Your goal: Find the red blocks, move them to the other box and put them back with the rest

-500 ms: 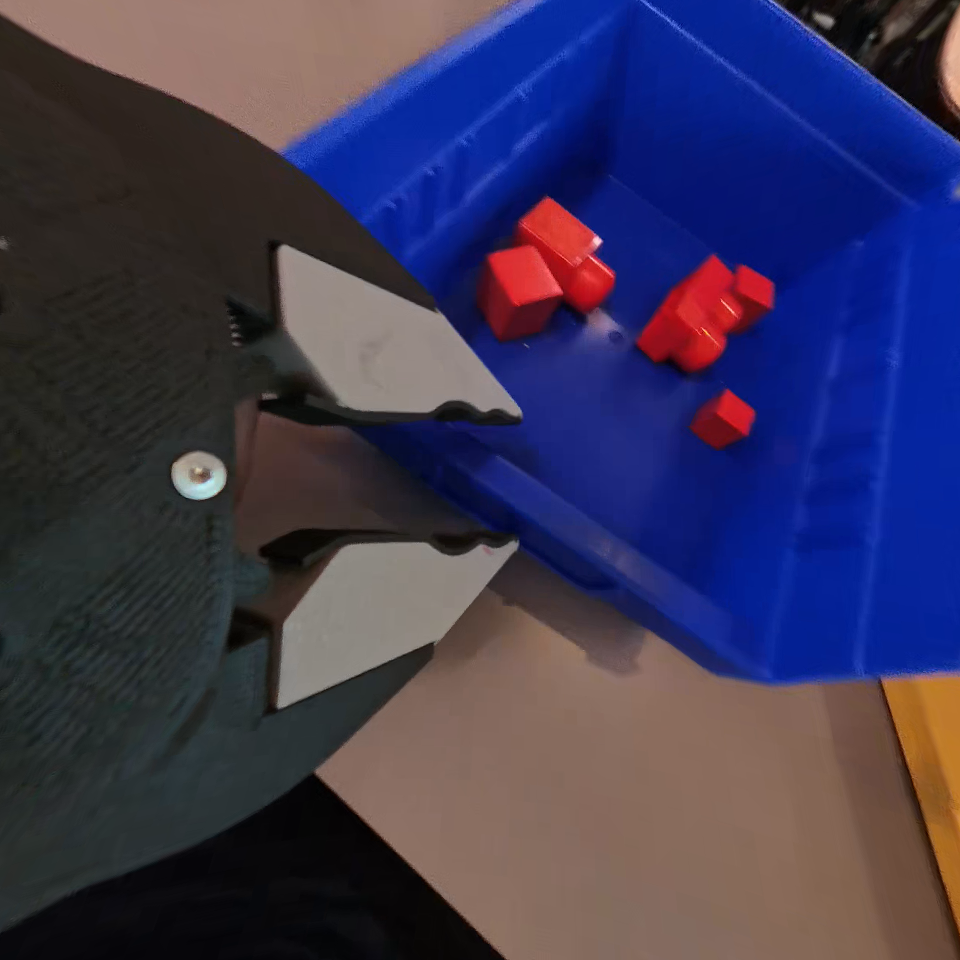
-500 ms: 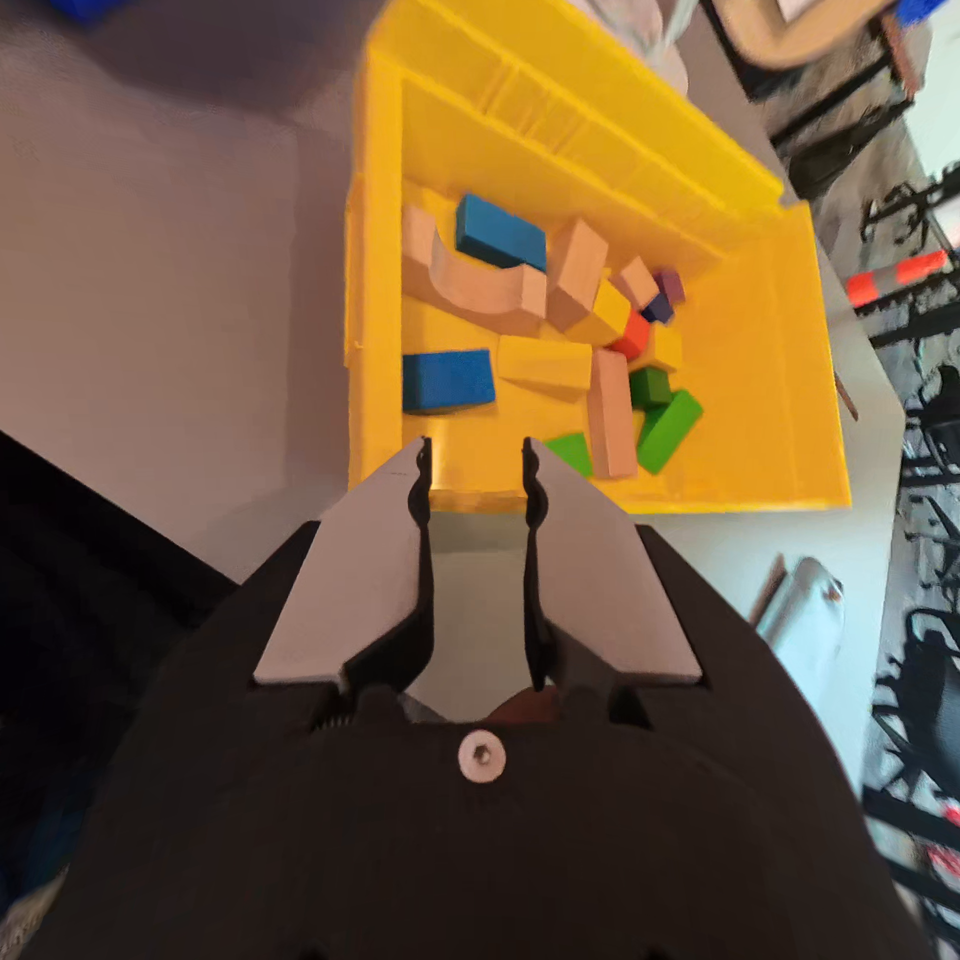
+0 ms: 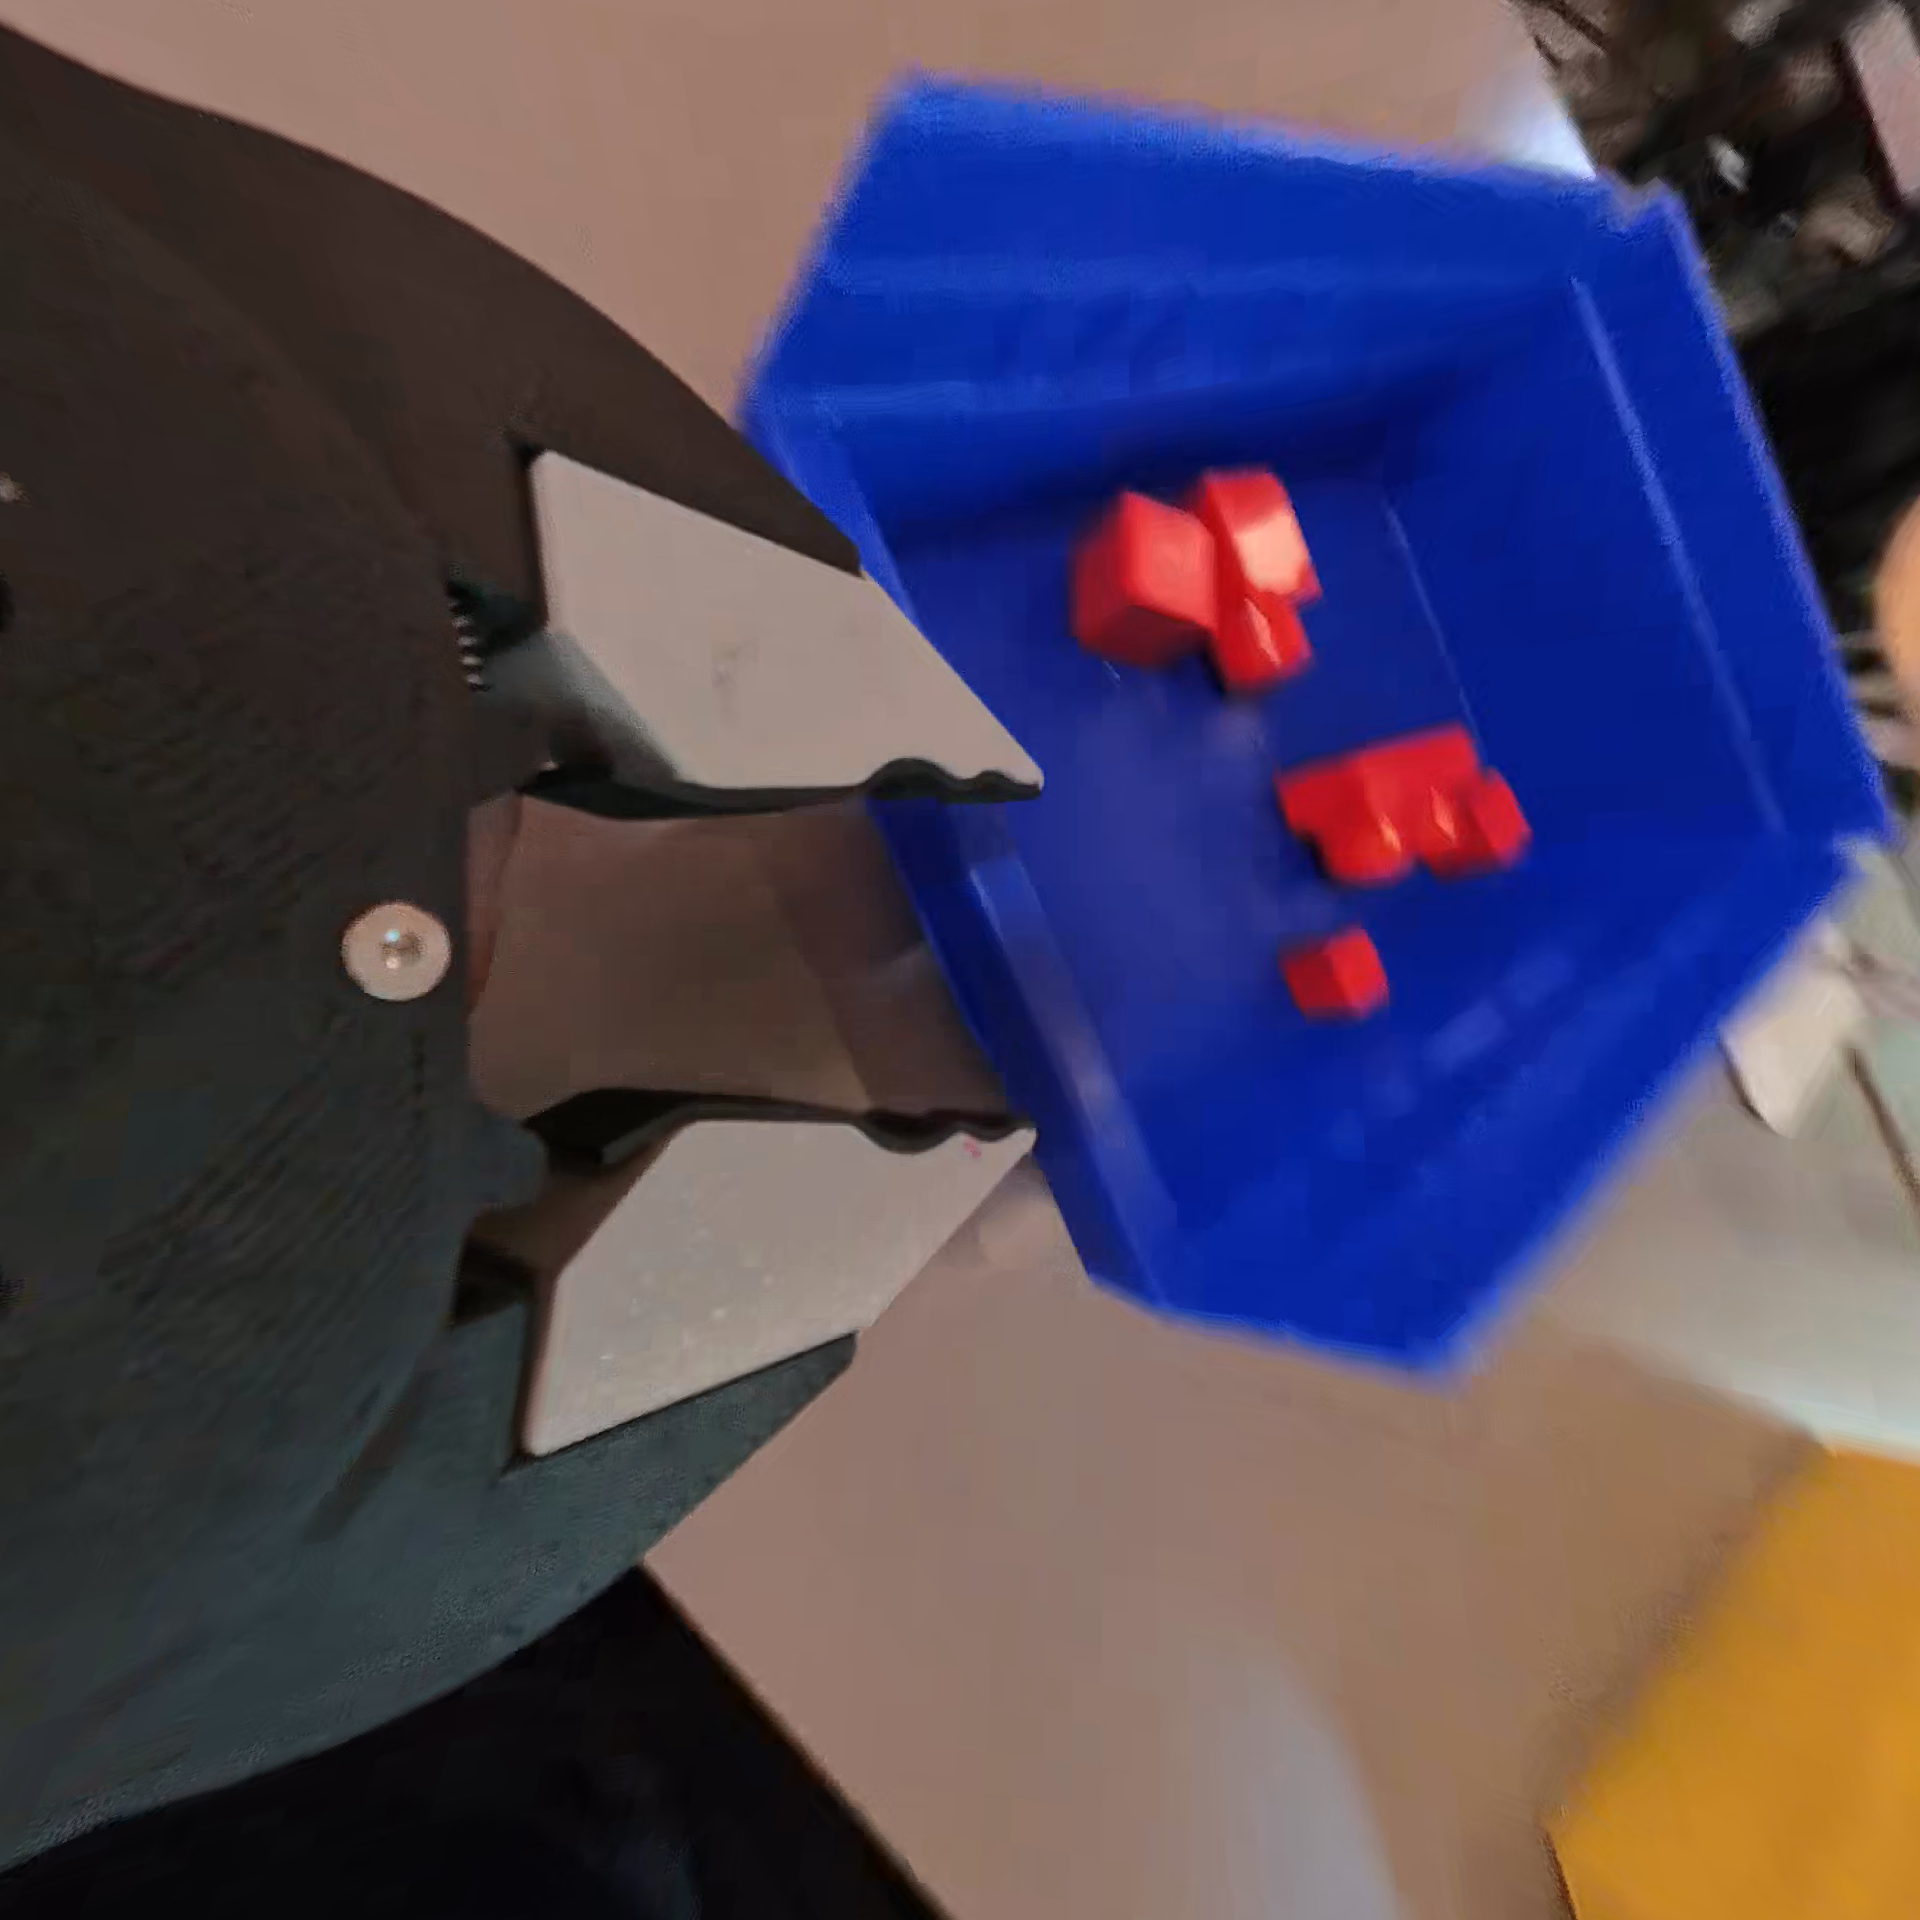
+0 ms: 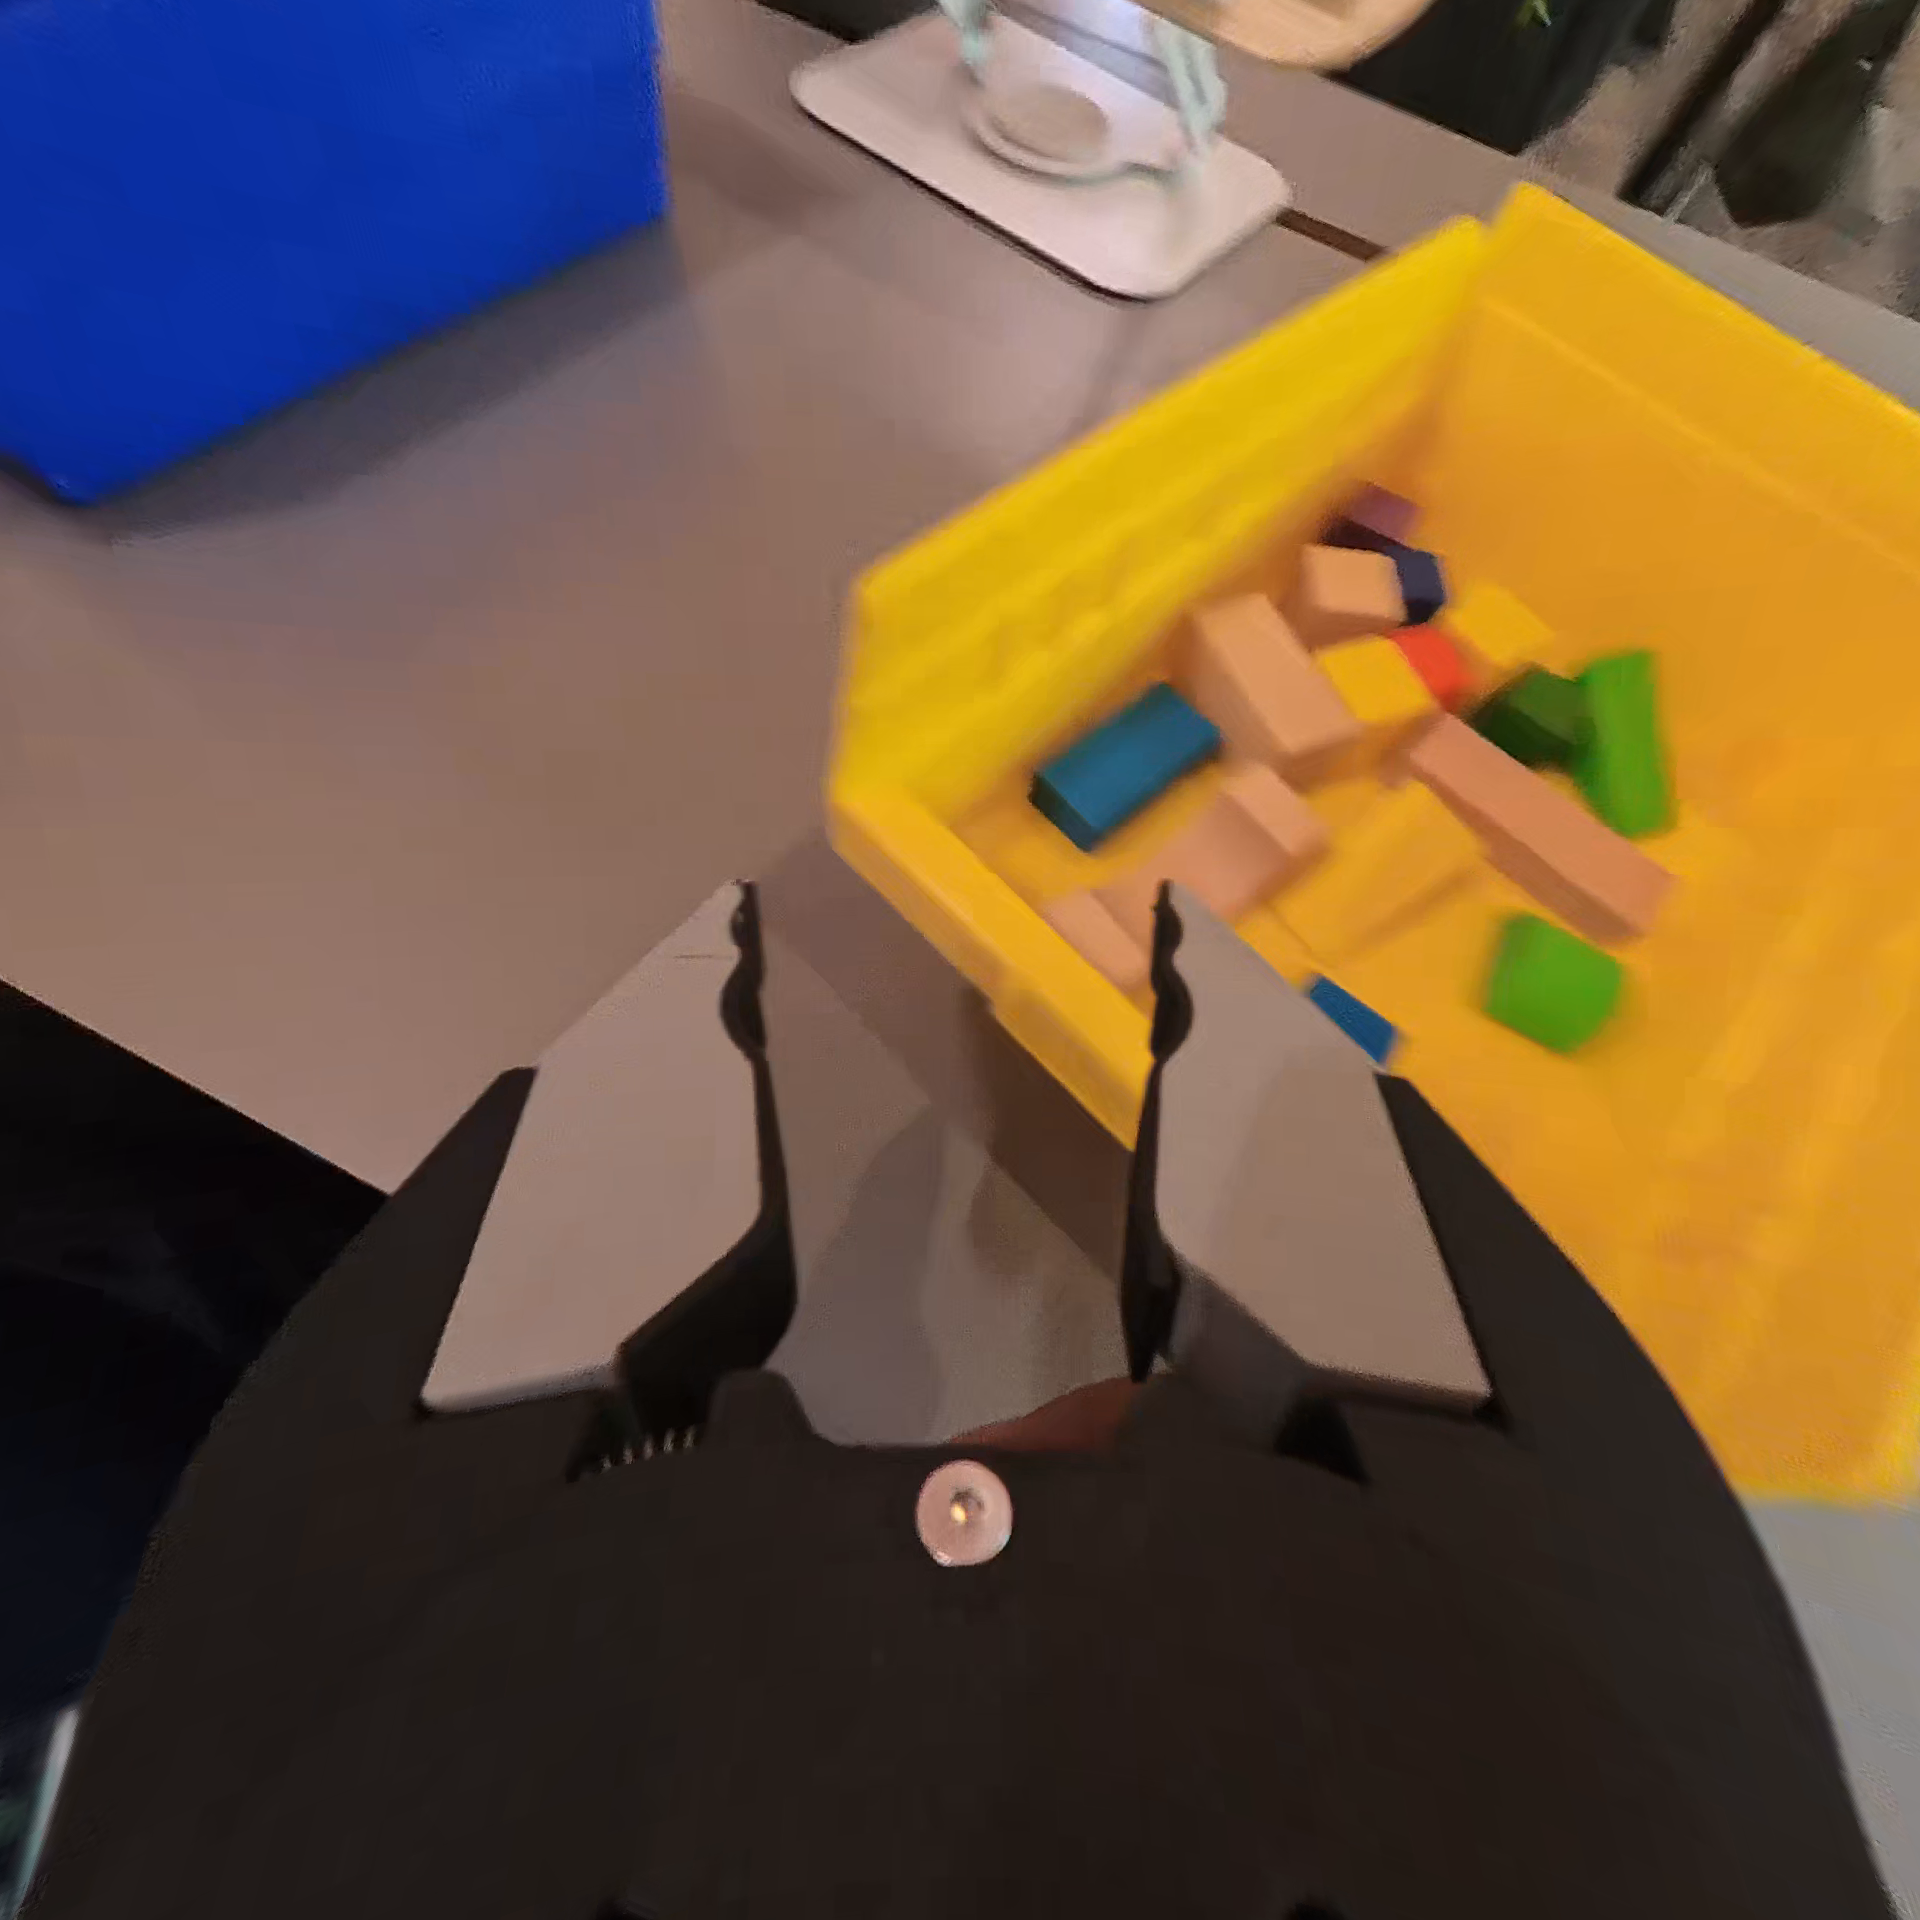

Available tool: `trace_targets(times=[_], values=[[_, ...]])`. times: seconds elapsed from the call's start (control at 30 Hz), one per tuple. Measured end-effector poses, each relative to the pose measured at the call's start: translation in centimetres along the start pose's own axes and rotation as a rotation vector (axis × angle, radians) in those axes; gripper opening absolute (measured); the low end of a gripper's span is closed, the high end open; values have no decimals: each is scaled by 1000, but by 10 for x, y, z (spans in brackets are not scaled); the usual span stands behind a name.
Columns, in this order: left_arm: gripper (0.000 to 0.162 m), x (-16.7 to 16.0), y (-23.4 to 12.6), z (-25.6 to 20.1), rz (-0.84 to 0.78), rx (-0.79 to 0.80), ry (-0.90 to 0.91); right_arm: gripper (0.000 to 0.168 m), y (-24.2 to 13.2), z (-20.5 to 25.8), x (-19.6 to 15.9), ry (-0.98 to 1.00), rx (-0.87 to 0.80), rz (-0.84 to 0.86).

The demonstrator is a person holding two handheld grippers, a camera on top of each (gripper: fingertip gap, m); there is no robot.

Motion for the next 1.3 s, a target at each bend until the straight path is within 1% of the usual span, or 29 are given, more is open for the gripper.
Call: trace_targets(times=[0.03, 0.1, 0.13, 0.2, 0.23, 0.27, 0.3, 0.33, 0.37, 0.4, 0.43, 0.53, 0.63, 0.73, 0.83, 0.9, 1.0, 1.07, 1.13, 1.17, 1.23, 1.3], values=[[61, 9, 7, -18, -30, -29, 23, 82, 10, 12, 2, 6, 5, -17], [64, 25, 24, -42, -75, -12, 112, 94, 34, 29, 5, -1, 6, -26], [64, 33, 34, -50, -101, 3, 127, 96, 47, 33, 4, -16, -11, -11], [61, 40, 55, -67, -98, -29, 62, 92, 71, 28, -2, -66, -85, 46], [48, 40, 63, -72, -79, -39, 31, 84, 79, 23, -5, -82, -125, 75], [30, 40, 69, -66, -71, 20, 42, 74, 84, 19, -6, -94, -152, 90], [12, 42, 71, -58, -90, 72, 92, 58, 84, 15, -5, -120, -176, 95], [9, 42, 70, -52, -92, 120, 84, 39, 83, 12, -4, -145, -181, 92], [5, 41, 68, -43, -91, 177, 107, 26, 81, 12, -4, -159, -146, 79], [2, 39, 63, -32, -93, 246, 134, 28, 78, 14, -5, -164, -96, 69], [2, 33, 59, -23, -92, 271, 117, 29, 74, 15, -6, -176, -42, 62], [2, 24, 42, 1, -139, 331, -16, 31, 59, 12, -12, -159, 81, 62], [3, 20, 31, 8, -139, 391, -44, 32, 48, 6, -16, -167, 172, 57], [0, 23, 33, -8, -200, 387, -130, 32, 40, 5, -19, -203, 251, 52], [6, 31, 47, -37, -182, 320, -59, 33, 37, 6, -19, -240, 325, 65], [11, 37, 56, -53, -161, 244, -27, 33, 37, 4, -20, -254, 361, 71], [15, 41, 67, -61, -135, 207, 18, 32, 39, -5, -21, -196, 344, 76], [16, 41, 69, -62, -127, 181, 38, 35, 39, -11, -22, -145, 298, 76], [18, 41, 69, -61, -123, 144, 47, 36, 37, -14, -21, -139, 244, 72], [18, 41, 68, -61, -124, 126, 52, 35, 36, -13, -19, -143, 228, 58], [18, 40, 67, -61, -137, 93, 61, 23, 35, -9, -19, -148, 225, 54], [17, 40, 67, -63, -145, 70, 35, 23, 38, -9, -20, -164, 198, 68]])
Point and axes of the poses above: each gripper's, where its closed fingertips meet, y out along the fingers, x out of its top, z = x × y across the jaws, the point moved 3 cm from there along -y, back along the fingers, and after that the axes turned 13 degrees about -z, right-handed, at the moved point
